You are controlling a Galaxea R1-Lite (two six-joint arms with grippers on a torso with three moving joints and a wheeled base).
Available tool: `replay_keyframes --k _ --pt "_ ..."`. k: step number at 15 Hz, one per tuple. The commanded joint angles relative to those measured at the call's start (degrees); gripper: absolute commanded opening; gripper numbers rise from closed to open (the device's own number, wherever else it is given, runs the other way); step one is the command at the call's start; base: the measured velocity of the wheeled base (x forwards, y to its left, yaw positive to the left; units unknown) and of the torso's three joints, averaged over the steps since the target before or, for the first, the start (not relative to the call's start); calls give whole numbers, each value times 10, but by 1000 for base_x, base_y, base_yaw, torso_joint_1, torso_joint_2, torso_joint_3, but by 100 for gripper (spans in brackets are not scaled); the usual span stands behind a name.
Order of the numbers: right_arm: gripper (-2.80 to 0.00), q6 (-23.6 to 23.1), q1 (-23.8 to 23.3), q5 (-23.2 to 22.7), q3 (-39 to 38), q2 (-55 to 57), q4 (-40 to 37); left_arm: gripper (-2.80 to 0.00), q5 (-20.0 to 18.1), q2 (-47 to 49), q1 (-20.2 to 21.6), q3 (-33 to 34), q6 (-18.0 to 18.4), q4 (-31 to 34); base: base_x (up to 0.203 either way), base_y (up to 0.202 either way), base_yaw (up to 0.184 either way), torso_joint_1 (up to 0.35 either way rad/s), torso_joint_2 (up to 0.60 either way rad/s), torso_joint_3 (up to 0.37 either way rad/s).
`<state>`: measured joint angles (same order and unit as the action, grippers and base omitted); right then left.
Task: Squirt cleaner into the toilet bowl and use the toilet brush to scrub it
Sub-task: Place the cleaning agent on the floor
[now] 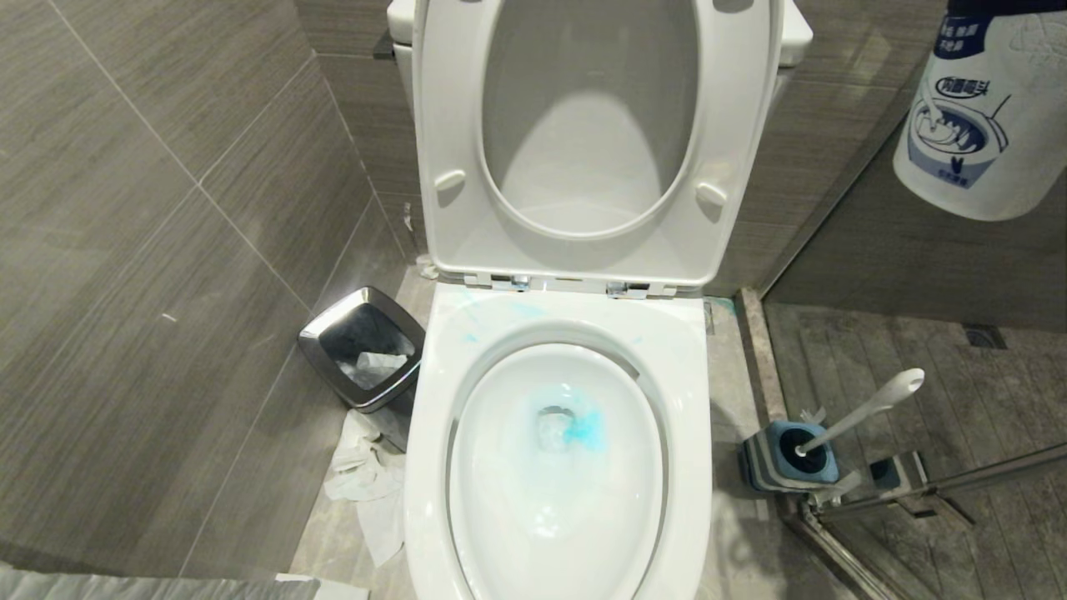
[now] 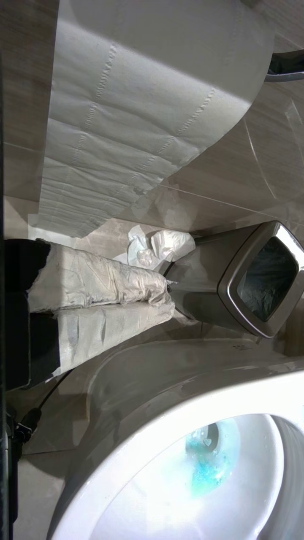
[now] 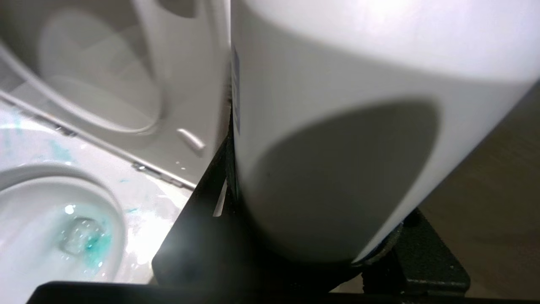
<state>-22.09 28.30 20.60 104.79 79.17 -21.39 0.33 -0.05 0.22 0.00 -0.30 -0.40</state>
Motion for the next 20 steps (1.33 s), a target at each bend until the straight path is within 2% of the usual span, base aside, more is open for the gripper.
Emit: replay_keyframes --k 1,5,8,12,14,17,20 --pt "-280 12 -56 -16 1 -6 1 -280 0 1 0 4 0 0 0 0 0 0 0 0" --pt "-280 74 -188 -92 -24 -6 45 -280 0 1 0 4 0 0 0 0 0 0 0 0" --pt "-280 84 -248 -147 -102 3 146 -280 0 1 0 4 0 0 0 0 0 0 0 0" --pt "-280 122 -288 -196 -245 54 409 -280 0 1 0 4 0 0 0 0 0 0 0 0" --pt "-280 144 -293 -208 -286 86 453 -280 0 0 0 4 0 0 0 0 0 0 0 0" --pt "-280 182 -294 -208 -301 132 480 -280 0 1 0 4 0 0 0 0 0 0 0 0" --pt "-280 182 -294 -207 -333 167 552 -280 0 1 0 4 0 0 0 0 0 0 0 0"
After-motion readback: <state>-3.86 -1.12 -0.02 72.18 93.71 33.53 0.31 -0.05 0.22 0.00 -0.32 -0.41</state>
